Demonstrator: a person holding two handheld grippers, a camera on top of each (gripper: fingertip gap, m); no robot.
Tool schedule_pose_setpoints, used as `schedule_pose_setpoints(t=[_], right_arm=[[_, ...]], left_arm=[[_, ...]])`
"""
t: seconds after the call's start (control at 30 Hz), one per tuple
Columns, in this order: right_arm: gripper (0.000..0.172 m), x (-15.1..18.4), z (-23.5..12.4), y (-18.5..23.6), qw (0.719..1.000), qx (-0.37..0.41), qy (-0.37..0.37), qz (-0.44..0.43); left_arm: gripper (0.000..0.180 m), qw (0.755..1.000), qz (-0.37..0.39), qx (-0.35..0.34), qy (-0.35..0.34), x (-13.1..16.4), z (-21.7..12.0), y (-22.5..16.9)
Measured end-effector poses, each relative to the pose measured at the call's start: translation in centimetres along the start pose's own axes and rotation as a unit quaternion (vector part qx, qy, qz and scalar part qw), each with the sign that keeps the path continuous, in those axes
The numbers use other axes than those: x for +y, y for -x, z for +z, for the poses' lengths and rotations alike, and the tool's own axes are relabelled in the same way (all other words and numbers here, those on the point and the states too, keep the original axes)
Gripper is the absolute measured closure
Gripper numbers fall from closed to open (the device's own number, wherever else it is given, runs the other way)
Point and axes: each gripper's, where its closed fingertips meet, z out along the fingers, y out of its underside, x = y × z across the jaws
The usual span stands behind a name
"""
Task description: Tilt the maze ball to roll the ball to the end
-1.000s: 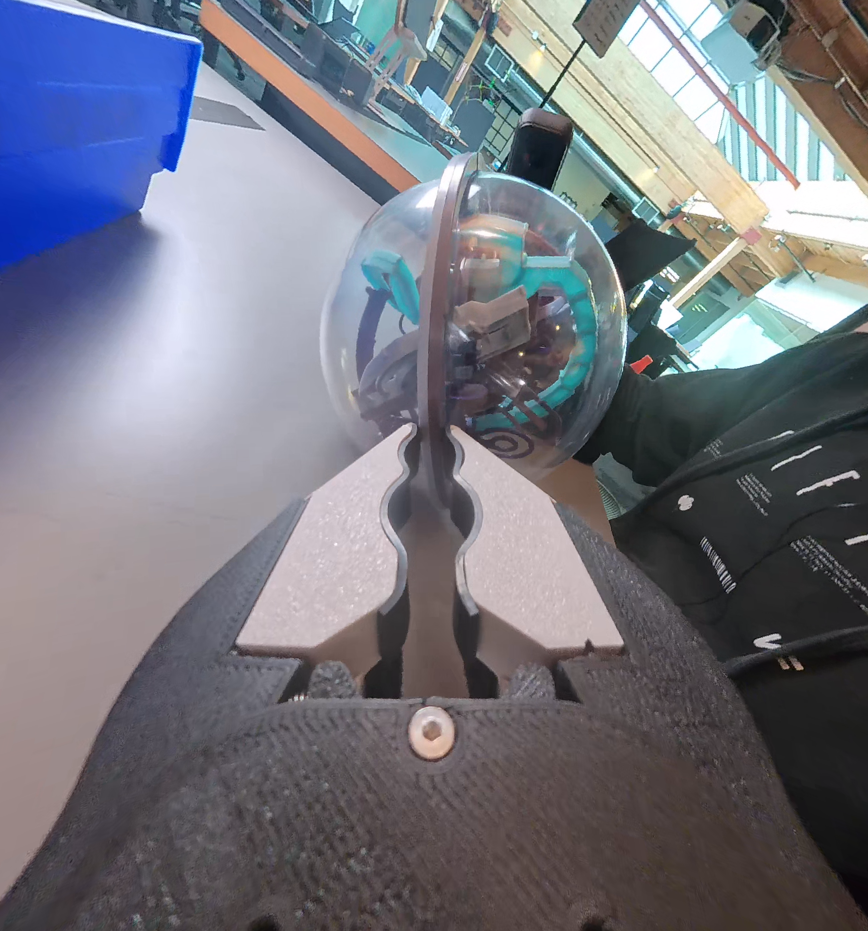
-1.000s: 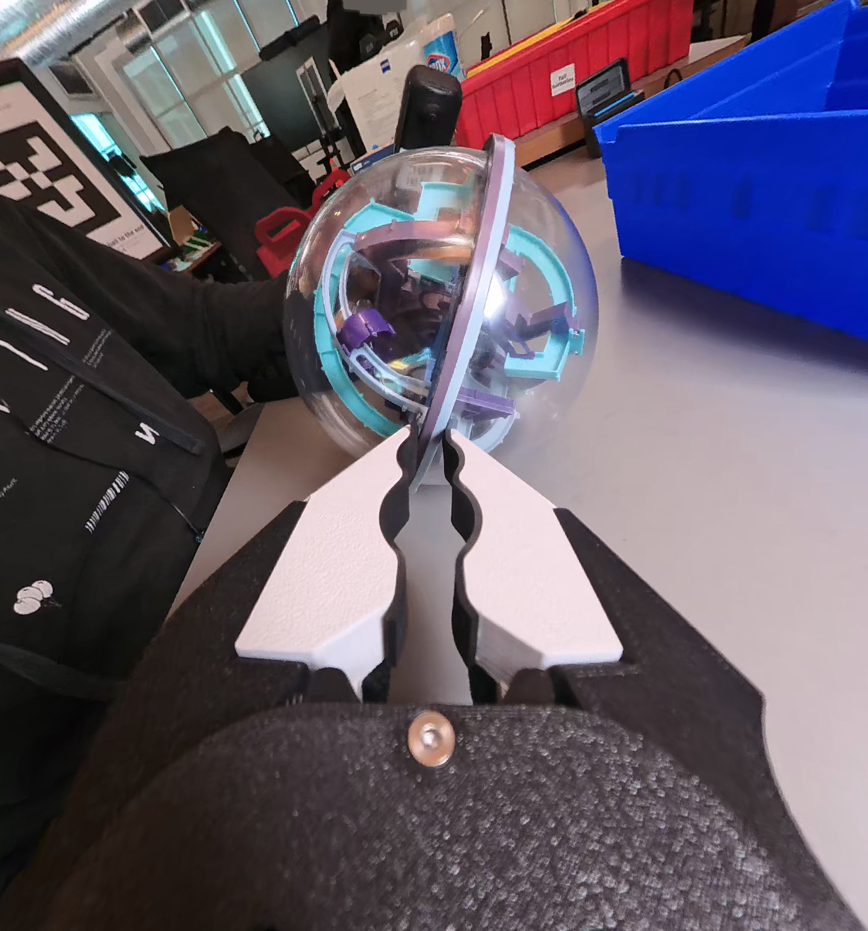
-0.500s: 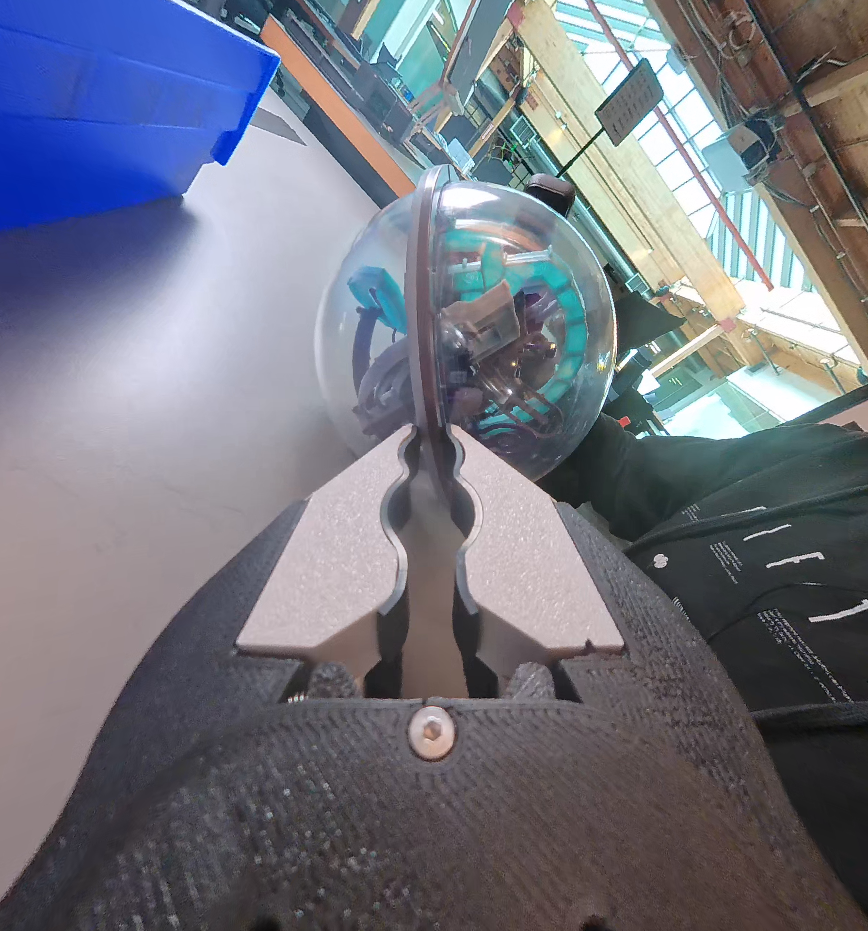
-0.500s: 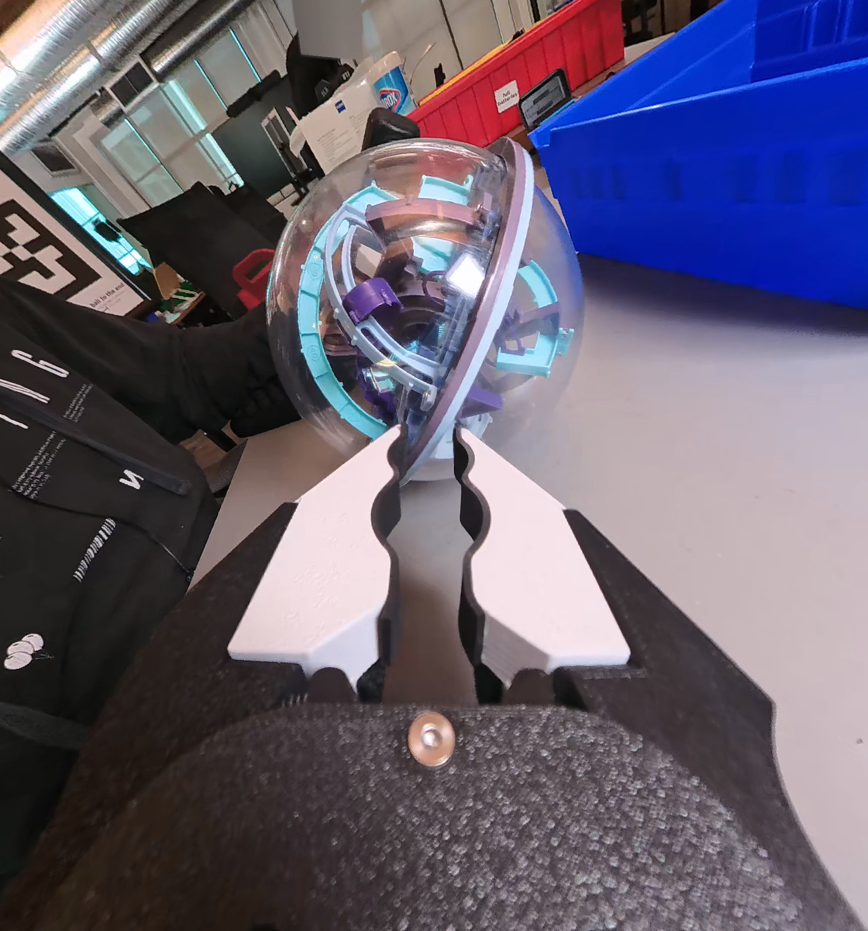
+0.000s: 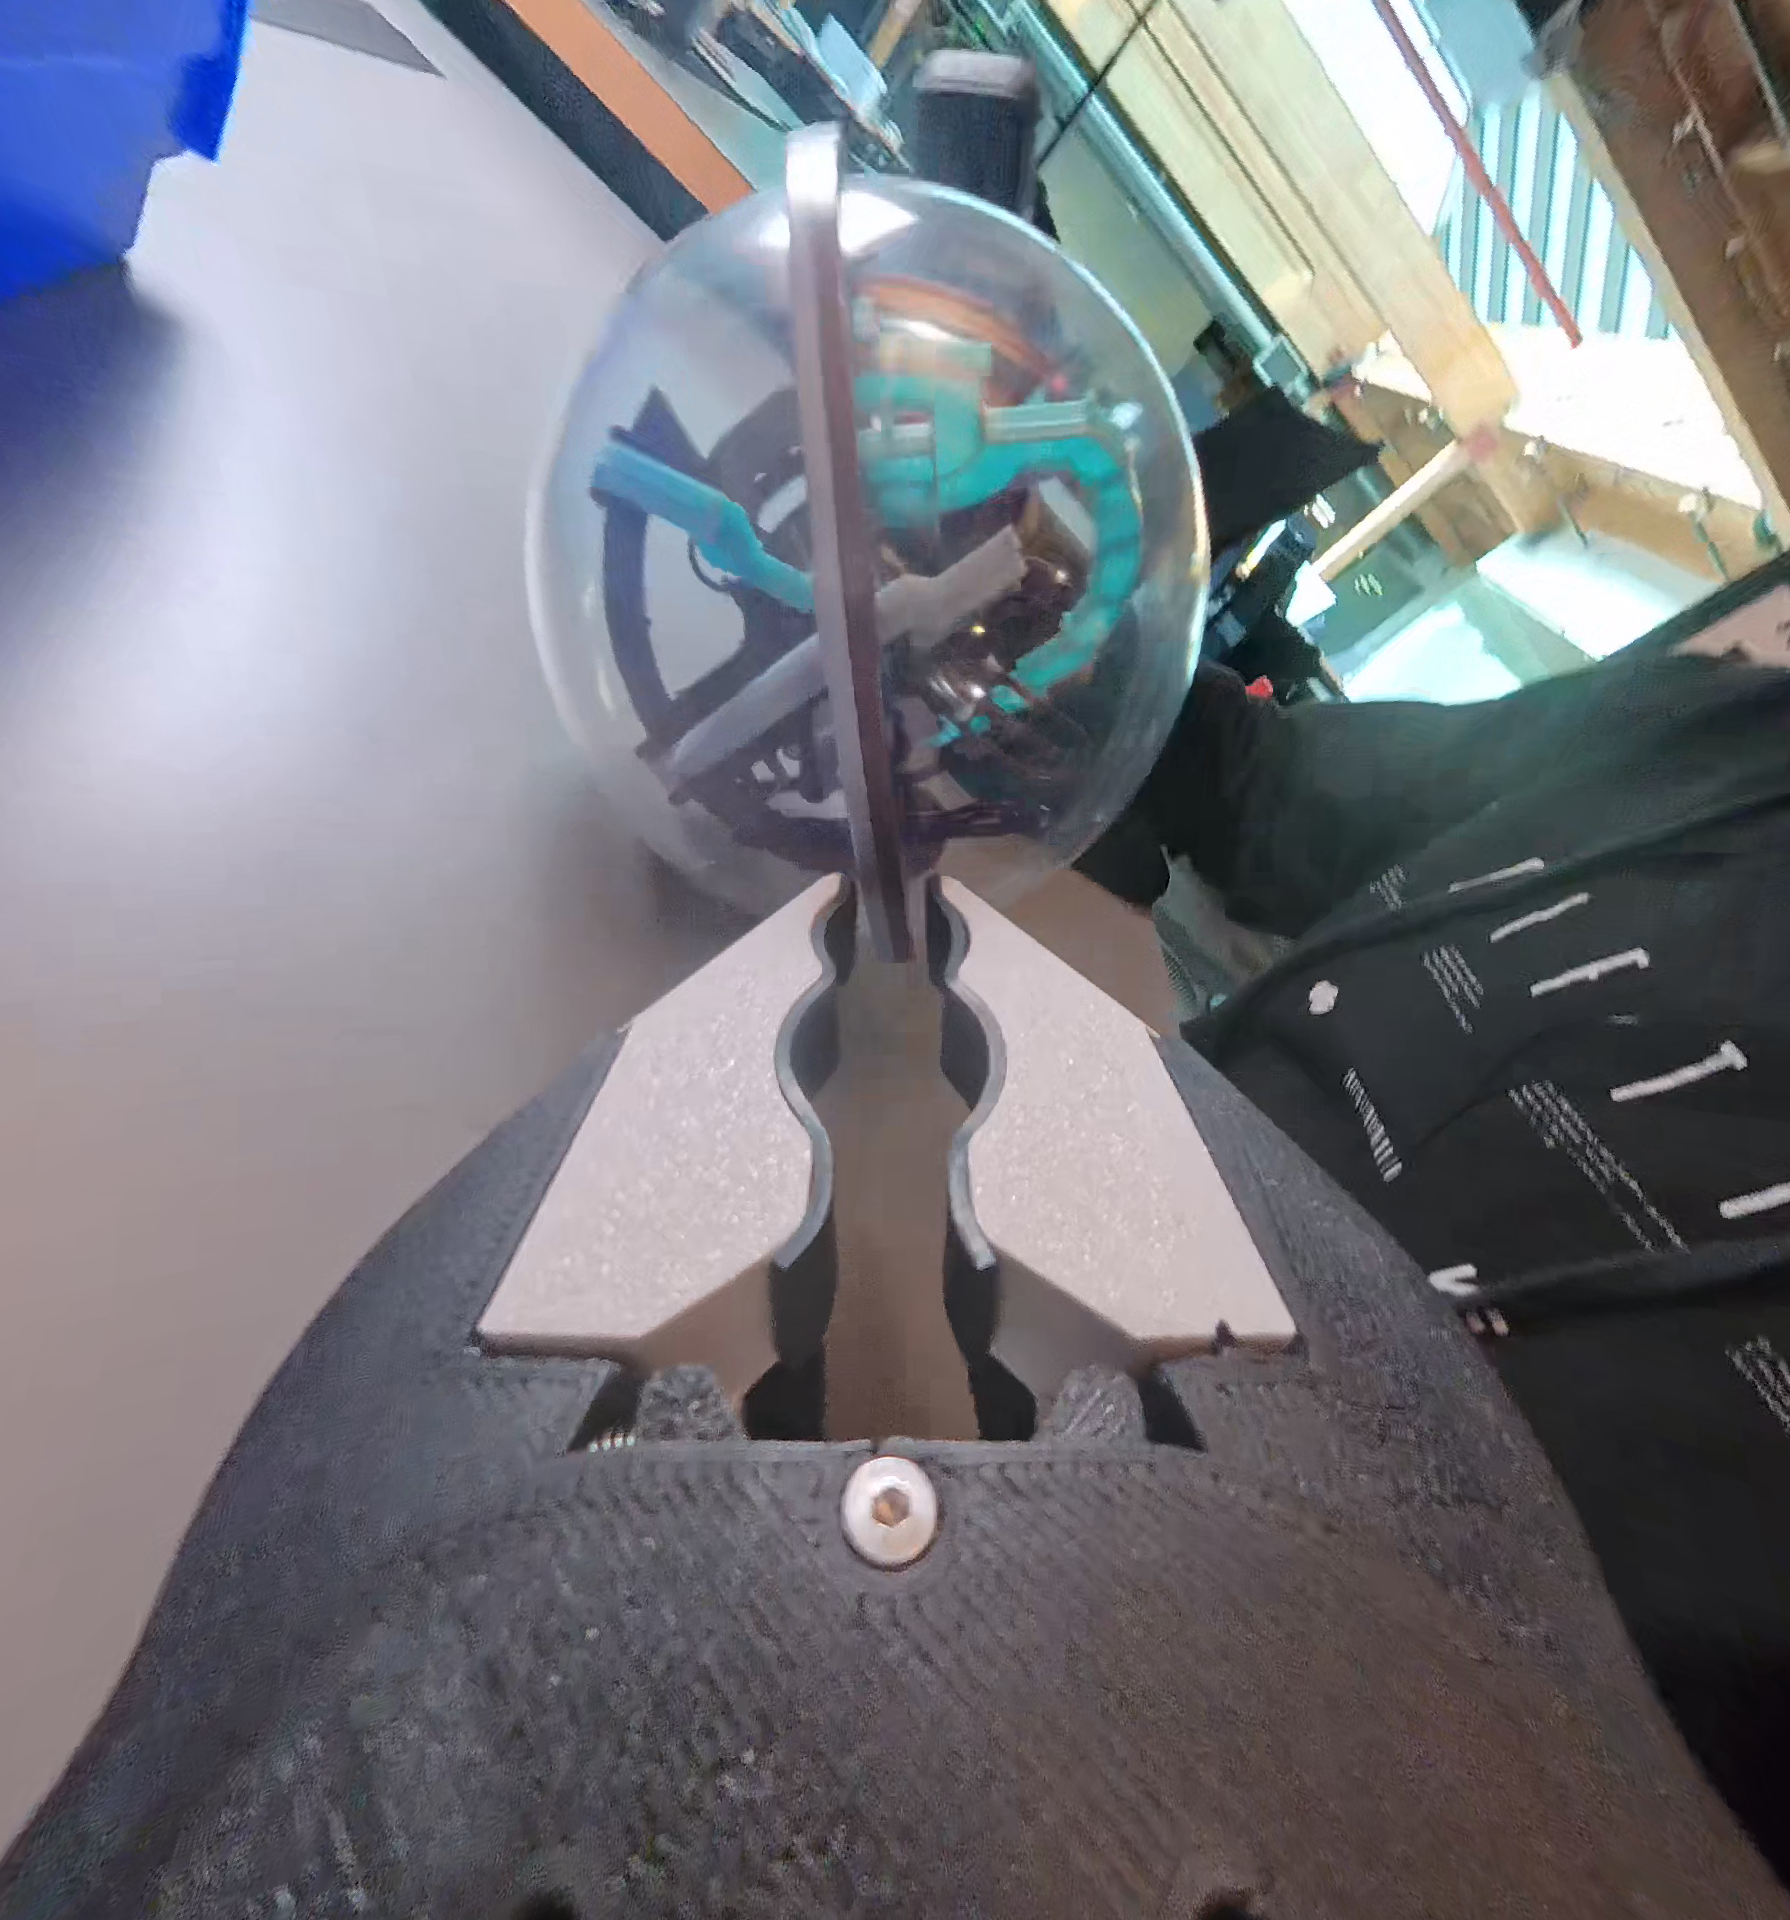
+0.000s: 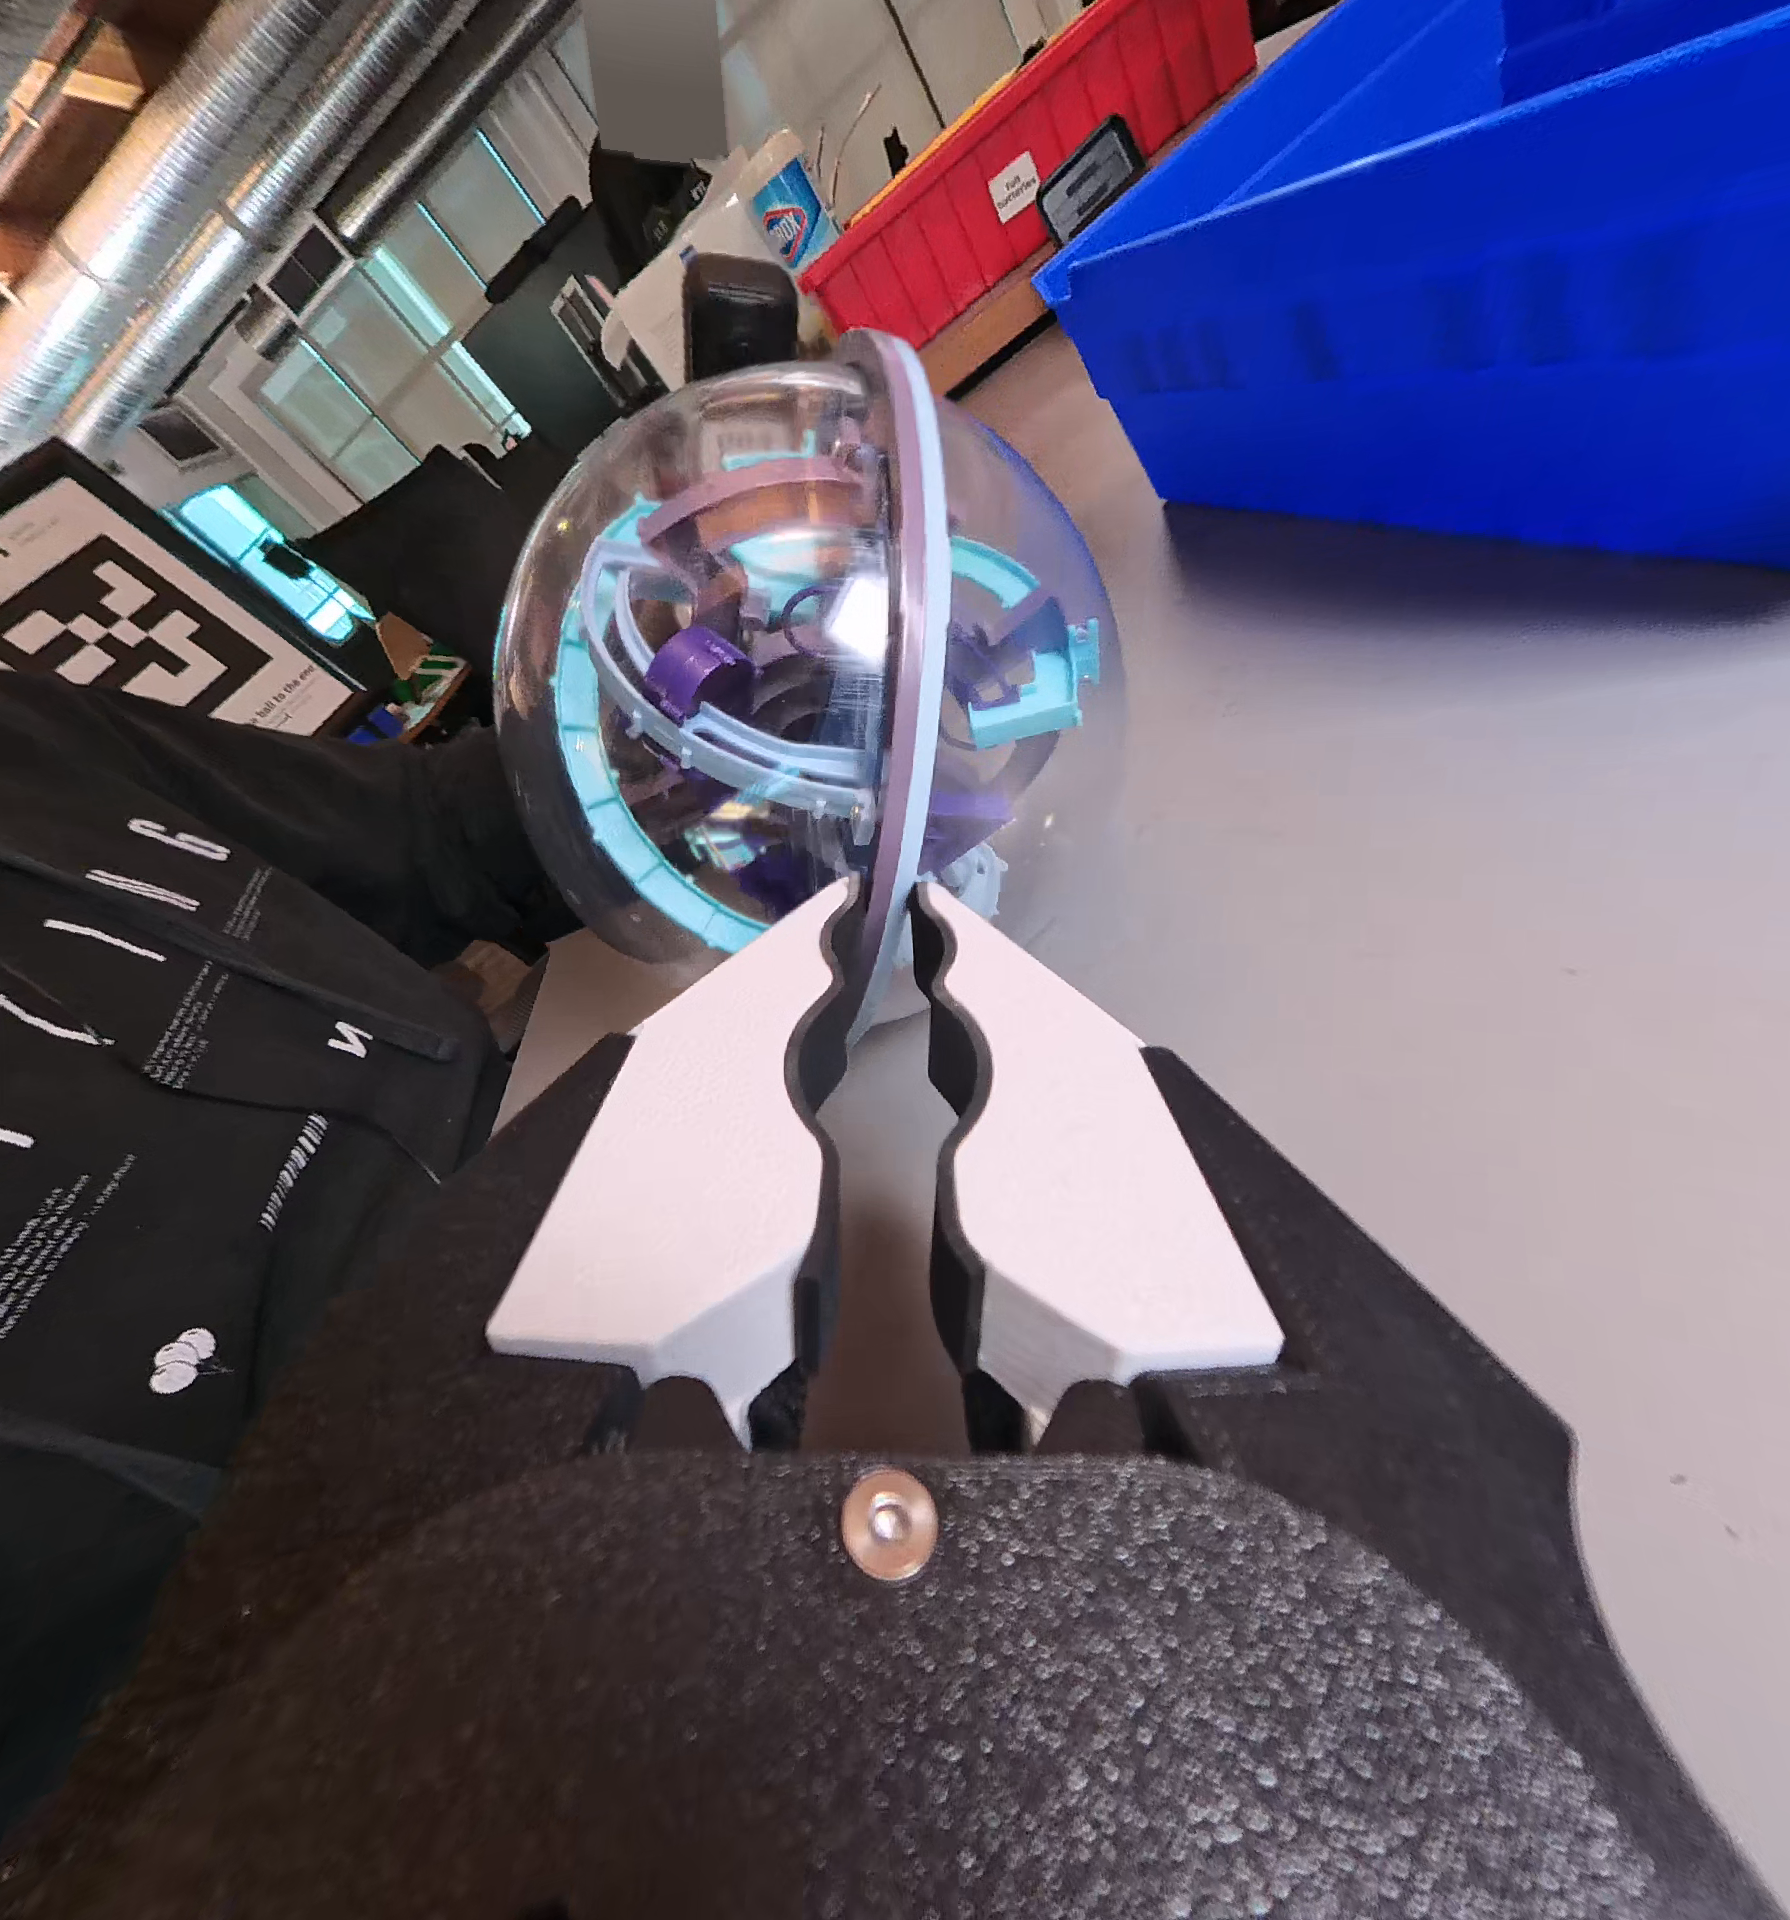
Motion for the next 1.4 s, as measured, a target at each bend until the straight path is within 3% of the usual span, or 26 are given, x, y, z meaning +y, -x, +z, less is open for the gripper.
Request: schedule_pose_setpoints(t=[0.17,0.4,0.53,0.73,0.83,0.93,1.0,1.1,1.17,1.4], right_arm=[[0.166,-1.5,0.0,-0.8,0.999,-0.03,0.018,0.037],[0.164,-5.7,2.3,-3.5,0.999,-0.012,0.037,0.014],[0.151,-8.1,2.3,-4.6,1.0,0.015,-0.014,0.003],[0.123,-5.9,-0.3,-3.7,0.997,0.07,-0.027,0.005],[0.102,-5.3,-1.2,-2.8,0.994,0.097,-0.041,0.005],[0.083,-5.6,-0.5,-2.7,0.989,0.143,-0.043,-0.011],[0.074,-6.1,0.6,-2.7,0.985,0.167,-0.039,-0.023],[0.073,-6.1,1.9,-3.3,0.979,0.197,-0.02,-0.05],[0.071,-5.6,2.3,-3.4,0.978,0.193,0.0,-0.085],[0.079,-3.6,-0.2,-2.2,0.959,0.158,0.046,-0.229]], left_arm=[[0.141,0.995,0.047,-0.026,-0.079,-4.6,-2.5,0.4],[0.152,0.992,0.034,-0.043,-0.113,-9.2,-1.4,2.2],[0.163,0.994,-0.001,-0.054,-0.093,-8.2,-1.1,3.4],[0.164,0.999,-0.007,0.027,-0.04,-4.4,-0.7,0.2],[0.15,0.996,0.011,-0.02,-0.086,-6.4,-2.0,2.1],[0.135,0.988,-0.036,-0.056,-0.14,-9.3,-2.7,5.1],[0.113,0.984,-0.085,-0.06,-0.146,-9.8,-1.7,6.8],[0.103,0.98,-0.137,-0.032,-0.143,-9.1,0.6,7.4],[0.103,0.984,-0.131,-0.019,-0.116,-7.8,1.9,6.8],[0.117,0.99,-0.11,0.043,-0.076,-5.2,0.7,3.9]])
